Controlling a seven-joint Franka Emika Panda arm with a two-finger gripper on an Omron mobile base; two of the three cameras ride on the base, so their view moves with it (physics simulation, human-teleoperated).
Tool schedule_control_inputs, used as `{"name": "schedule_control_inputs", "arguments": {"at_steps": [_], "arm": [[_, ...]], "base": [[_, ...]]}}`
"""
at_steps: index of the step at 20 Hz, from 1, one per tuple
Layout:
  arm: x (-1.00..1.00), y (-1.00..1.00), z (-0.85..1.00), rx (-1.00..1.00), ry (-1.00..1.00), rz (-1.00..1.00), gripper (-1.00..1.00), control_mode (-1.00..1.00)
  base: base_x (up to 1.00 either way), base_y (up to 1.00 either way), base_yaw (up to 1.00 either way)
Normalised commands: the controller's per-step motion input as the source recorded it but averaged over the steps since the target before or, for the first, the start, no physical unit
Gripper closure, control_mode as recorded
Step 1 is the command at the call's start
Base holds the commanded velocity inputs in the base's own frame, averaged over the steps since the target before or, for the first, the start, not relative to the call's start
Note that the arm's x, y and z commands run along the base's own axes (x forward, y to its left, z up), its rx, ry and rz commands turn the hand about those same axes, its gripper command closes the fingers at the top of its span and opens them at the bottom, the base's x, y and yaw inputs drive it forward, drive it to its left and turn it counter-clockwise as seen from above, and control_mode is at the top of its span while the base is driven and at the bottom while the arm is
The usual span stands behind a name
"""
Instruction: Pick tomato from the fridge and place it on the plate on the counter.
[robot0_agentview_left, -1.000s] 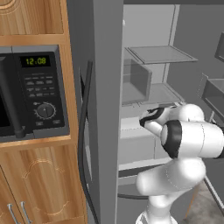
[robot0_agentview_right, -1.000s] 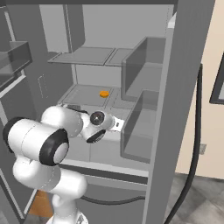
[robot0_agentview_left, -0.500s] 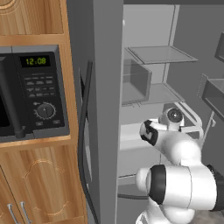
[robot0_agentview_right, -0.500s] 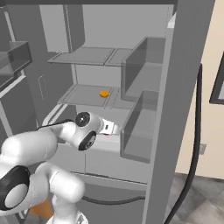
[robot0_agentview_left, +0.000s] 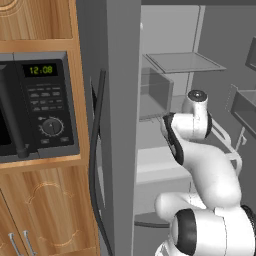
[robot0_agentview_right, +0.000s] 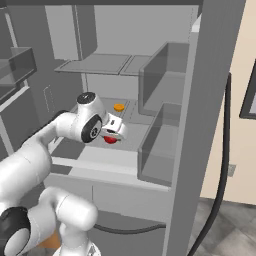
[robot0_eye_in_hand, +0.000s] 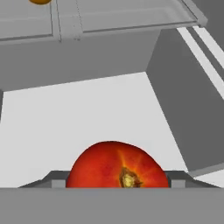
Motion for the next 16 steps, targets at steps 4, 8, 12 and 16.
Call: {"name": "schedule_control_inputs", "arguments": {"at_steps": [4,8,12,16], "arm": [[-0.82,0.16,0.20,0.07,0.21,0.00,1.00,-1.00],[-1.00,0.23,0.00,0.00,0.04,0.01,1.00,-1.00],[-0.77,0.26,0.04,0.00,0.00,0.06,1.00,-1.00],[-0.57,0.12,0.14,0.00,0.00,0.08,1.00,-1.00]], "base": [[0.00,0.00,0.00],[0.00,0.00,0.00],[0.00,0.00,0.00],[0.00,0.00,0.00]]}}
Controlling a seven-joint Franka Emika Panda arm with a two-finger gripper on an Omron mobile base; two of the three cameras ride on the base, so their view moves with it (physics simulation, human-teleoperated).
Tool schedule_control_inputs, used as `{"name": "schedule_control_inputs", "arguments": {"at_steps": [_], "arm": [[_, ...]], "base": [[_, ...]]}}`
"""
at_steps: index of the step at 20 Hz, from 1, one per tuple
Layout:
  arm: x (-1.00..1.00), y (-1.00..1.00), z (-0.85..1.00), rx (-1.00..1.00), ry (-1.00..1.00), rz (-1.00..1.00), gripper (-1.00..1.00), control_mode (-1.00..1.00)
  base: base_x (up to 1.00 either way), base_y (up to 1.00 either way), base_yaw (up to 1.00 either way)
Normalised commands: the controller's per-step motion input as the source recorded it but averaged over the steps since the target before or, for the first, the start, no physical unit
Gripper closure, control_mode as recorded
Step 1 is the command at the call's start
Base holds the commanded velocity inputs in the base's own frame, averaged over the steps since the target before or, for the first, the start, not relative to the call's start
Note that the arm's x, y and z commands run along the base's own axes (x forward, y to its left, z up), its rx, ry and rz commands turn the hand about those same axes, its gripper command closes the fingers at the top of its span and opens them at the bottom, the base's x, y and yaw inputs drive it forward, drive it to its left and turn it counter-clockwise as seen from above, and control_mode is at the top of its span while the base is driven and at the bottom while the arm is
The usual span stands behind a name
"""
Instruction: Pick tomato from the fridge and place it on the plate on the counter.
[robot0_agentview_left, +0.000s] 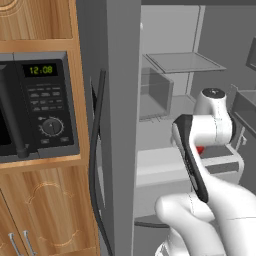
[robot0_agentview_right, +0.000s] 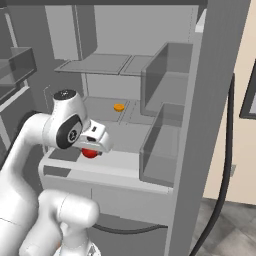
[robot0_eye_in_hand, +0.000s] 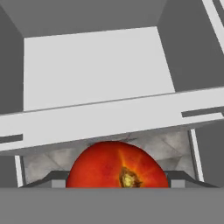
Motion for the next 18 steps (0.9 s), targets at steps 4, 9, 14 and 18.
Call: {"name": "schedule_control_inputs", "arguments": {"at_steps": [4,9,14,18], "arm": [[-0.45,0.07,0.31,0.00,0.00,0.05,1.00,-1.00],[-0.29,0.25,0.47,0.00,0.02,0.03,1.00,-1.00],[-0.38,0.15,0.43,0.00,0.05,0.01,1.00,-1.00],[-0.34,0.01,0.24,0.00,0.07,0.00,1.00,-1.00]], "base": [[0.00,0.00,0.00],[0.00,0.00,0.00],[0.00,0.00,0.00],[0.00,0.00,0.00]]}}
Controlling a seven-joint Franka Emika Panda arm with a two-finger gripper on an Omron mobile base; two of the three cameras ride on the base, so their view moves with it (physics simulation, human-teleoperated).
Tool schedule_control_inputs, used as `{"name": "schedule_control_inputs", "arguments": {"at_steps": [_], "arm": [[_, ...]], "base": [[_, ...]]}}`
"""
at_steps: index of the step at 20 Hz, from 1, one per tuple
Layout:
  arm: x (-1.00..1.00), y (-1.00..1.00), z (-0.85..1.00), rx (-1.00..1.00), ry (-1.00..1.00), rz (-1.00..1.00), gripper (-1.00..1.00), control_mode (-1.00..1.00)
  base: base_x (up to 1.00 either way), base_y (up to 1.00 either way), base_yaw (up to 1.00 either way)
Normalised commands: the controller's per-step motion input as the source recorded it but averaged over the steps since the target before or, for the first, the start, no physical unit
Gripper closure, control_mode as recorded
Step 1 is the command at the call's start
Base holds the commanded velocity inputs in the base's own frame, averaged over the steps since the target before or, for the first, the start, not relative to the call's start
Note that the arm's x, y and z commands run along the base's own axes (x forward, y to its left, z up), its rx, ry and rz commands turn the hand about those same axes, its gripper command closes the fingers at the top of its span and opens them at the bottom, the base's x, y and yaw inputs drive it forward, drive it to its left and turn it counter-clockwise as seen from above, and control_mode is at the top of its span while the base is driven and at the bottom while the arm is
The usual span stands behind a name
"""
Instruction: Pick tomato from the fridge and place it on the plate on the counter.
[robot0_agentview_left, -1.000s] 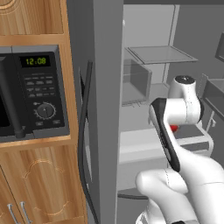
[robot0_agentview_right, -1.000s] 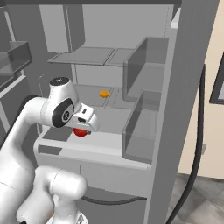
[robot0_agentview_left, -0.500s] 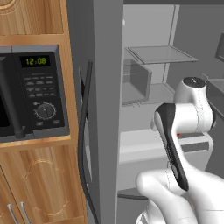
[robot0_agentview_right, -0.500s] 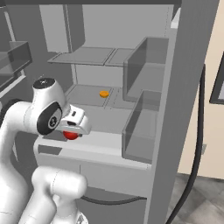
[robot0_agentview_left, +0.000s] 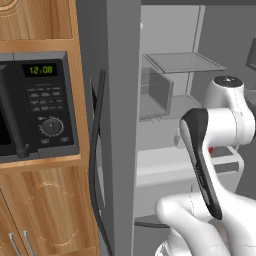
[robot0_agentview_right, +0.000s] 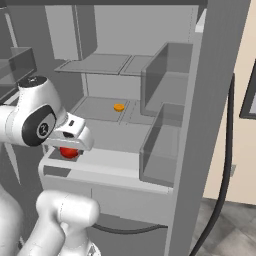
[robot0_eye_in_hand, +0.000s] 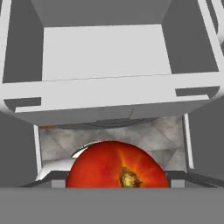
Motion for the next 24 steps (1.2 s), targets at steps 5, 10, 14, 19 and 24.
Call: {"name": "schedule_control_inputs", "arguments": {"at_steps": [5,10,14,19,24], "arm": [[-0.26,0.00,0.05,0.00,0.08,0.00,1.00,-1.00],[-0.36,0.00,0.03,0.00,0.04,0.00,1.00,1.00],[0.00,0.00,0.00,0.00,0.00,0.00,1.00,1.00],[0.00,0.00,0.00,0.00,0.00,0.00,1.00,1.00],[0.00,0.00,0.00,0.00,0.00,0.00,1.00,1.00]], "base": [[0.00,0.00,0.00],[-0.14,0.00,0.00],[-0.92,-0.01,0.00],[-0.97,-0.02,-0.01],[-0.76,0.00,-0.05]]}}
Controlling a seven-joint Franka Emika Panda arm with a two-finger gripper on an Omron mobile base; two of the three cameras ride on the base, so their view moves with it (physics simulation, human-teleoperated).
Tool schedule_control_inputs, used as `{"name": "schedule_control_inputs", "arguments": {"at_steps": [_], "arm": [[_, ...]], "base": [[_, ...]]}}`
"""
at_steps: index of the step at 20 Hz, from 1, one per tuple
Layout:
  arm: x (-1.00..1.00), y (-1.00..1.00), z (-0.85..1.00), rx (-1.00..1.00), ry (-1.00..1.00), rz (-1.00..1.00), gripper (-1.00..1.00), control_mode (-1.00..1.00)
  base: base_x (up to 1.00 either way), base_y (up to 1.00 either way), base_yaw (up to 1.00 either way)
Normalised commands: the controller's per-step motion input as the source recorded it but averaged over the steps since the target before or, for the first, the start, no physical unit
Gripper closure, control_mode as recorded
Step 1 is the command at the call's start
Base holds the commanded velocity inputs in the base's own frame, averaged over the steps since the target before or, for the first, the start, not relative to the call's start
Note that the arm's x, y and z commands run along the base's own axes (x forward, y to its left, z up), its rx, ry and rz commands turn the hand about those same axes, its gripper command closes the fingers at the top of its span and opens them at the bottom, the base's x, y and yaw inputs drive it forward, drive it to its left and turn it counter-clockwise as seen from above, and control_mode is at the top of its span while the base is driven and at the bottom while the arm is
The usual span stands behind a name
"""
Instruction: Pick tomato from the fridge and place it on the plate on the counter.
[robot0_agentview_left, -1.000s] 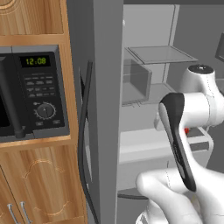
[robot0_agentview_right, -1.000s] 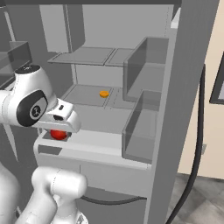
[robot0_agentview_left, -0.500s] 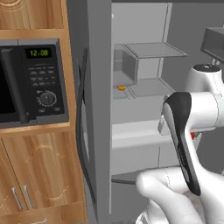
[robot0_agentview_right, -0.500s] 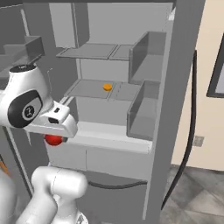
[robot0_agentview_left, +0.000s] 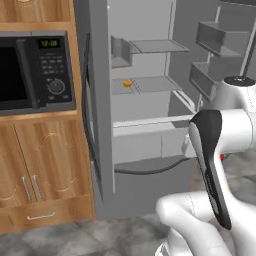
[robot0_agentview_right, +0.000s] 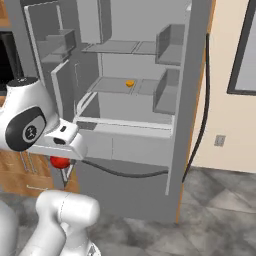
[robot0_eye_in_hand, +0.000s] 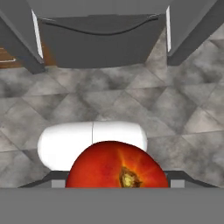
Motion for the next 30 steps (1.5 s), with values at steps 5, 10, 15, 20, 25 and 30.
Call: {"name": "schedule_control_inputs", "arguments": {"at_steps": [5,10,15,20,25,30], "arm": [[0.00,0.00,0.00,0.00,0.00,0.00,1.00,1.00],[0.00,0.00,0.00,0.00,0.00,0.00,1.00,1.00],[0.00,0.00,0.00,0.00,0.00,0.00,1.00,1.00],[0.00,0.00,0.00,0.00,0.00,0.00,1.00,1.00],[0.00,0.00,0.00,0.00,0.00,0.00,1.00,1.00],[0.00,0.00,0.00,0.00,0.00,0.00,1.00,1.00]], "base": [[-0.58,0.00,-0.31],[-0.59,0.03,-0.54],[-0.60,0.03,-0.81],[-0.42,0.01,-0.96],[-0.34,0.00,-0.98],[-0.24,0.00,-1.00]]}}
